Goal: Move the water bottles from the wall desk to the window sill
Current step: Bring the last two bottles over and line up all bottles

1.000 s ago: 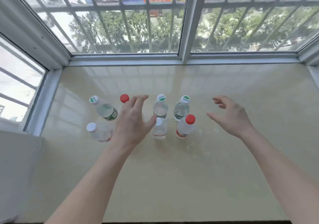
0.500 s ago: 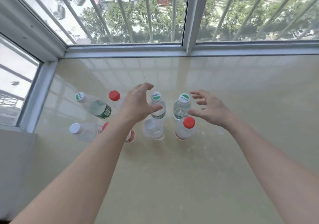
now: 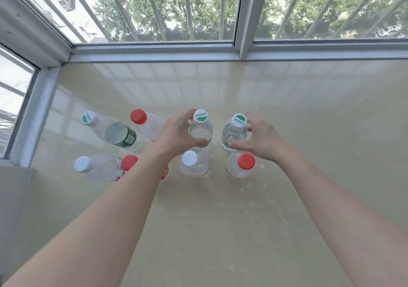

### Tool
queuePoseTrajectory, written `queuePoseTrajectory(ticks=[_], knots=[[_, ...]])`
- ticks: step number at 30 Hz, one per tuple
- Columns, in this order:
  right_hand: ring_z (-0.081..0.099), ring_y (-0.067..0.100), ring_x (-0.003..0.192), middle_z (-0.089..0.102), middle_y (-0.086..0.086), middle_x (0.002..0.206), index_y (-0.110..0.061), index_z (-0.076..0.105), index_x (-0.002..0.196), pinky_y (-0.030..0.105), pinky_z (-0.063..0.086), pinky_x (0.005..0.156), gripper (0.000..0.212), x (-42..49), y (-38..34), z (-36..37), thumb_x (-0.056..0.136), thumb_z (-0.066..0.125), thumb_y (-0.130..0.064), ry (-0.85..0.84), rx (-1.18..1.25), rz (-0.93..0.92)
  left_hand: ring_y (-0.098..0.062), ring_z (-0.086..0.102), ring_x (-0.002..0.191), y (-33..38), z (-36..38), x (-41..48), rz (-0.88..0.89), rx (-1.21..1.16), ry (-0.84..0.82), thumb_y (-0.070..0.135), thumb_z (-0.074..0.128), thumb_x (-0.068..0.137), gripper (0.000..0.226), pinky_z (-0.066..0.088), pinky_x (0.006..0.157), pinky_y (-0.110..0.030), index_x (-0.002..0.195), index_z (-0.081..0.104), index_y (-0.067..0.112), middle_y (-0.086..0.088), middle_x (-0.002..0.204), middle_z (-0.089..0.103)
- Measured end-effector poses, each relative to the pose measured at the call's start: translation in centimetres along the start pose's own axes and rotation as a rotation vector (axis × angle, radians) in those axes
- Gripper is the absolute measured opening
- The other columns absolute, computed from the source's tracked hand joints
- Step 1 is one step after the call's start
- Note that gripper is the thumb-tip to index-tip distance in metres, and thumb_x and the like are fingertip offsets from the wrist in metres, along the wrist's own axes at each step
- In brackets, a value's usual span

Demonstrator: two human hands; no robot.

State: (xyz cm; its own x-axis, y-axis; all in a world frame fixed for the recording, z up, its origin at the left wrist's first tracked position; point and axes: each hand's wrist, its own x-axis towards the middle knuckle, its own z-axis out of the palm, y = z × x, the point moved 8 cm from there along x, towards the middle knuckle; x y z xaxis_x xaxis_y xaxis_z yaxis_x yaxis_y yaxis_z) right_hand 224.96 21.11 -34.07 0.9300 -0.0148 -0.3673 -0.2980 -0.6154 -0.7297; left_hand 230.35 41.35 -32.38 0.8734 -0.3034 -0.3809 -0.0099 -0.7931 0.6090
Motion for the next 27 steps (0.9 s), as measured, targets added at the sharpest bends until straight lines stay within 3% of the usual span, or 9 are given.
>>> queuePoseTrajectory(ticks=[5, 8, 14, 20, 23, 27], knots=[[0.060, 0.017, 0.098, 0.066, -0.005, 0.105, -0.024, 0.059, 0.111, 0.020, 0.037, 0.073, 0.051, 0.6, 0.0, 0.0, 0.068, 0.086, -0.027, 0.045, -0.058, -0.027, -0.012, 0.057, 0.111, -0.1, 0.0, 0.4, -0.015, -0.050, 0.024, 0.026, 0.085, 0.067, 0.065, 0.039, 0.084, -0.022, 0.126, 0.057, 0.031, 0.005, 0.116, 0.064], [0.059, 0.014, 0.098, 0.063, -0.010, 0.105, -0.030, 0.057, 0.112, 0.018, 0.036, 0.074, 0.053, 0.8, -0.2, -0.2, 0.068, 0.087, -0.025, 0.051, -0.043, -0.042, -0.011, 0.056, 0.106, 0.1, -0.1, 0.5, -0.004, -0.056, 0.048, 0.023, 0.085, 0.068, 0.066, 0.033, 0.076, -0.015, 0.128, 0.057, 0.029, 0.006, 0.114, 0.064], [0.060, 0.017, 0.105, 0.062, -0.010, 0.114, -0.026, 0.058, 0.123, 0.026, 0.042, 0.084, 0.063, 1.2, -0.4, -0.5, 0.067, 0.088, -0.023, 0.080, -0.033, -0.069, -0.015, 0.058, 0.111, 0.0, 0.0, 0.6, -0.007, -0.050, 0.058, 0.026, 0.085, 0.068, 0.068, 0.036, 0.081, -0.020, 0.129, 0.055, 0.029, 0.003, 0.117, 0.064], [0.061, 0.017, 0.106, 0.060, -0.012, 0.113, -0.026, 0.059, 0.123, 0.026, 0.047, 0.085, 0.063, 1.3, -0.7, -0.6, 0.067, 0.088, -0.021, 0.080, -0.047, -0.116, -0.016, 0.059, 0.108, 0.1, 0.1, 0.4, 0.009, -0.035, 0.061, 0.026, 0.086, 0.067, 0.064, 0.039, 0.080, -0.023, 0.124, 0.057, 0.027, 0.006, 0.111, 0.063], [0.062, 0.019, 0.108, 0.063, -0.009, 0.111, -0.028, 0.059, 0.121, 0.034, 0.054, 0.087, 0.062, 1.2, -0.7, -0.6, 0.067, 0.087, -0.021, 0.099, -0.028, -0.129, -0.018, 0.059, 0.107, 0.1, 0.0, 0.3, 0.011, -0.038, 0.066, 0.025, 0.086, 0.066, 0.062, 0.043, 0.084, -0.025, 0.121, 0.058, 0.025, 0.004, 0.111, 0.064], [0.063, 0.022, 0.104, 0.067, -0.003, 0.108, -0.027, 0.060, 0.115, 0.036, 0.052, 0.087, 0.057, 1.7, -0.5, -0.9, 0.066, 0.088, -0.024, 0.111, -0.077, -0.129, -0.018, 0.058, 0.107, 0.2, 0.1, 0.2, 0.019, -0.032, 0.061, 0.025, 0.086, 0.066, 0.061, 0.043, 0.085, -0.027, 0.121, 0.058, 0.024, 0.003, 0.111, 0.064]])
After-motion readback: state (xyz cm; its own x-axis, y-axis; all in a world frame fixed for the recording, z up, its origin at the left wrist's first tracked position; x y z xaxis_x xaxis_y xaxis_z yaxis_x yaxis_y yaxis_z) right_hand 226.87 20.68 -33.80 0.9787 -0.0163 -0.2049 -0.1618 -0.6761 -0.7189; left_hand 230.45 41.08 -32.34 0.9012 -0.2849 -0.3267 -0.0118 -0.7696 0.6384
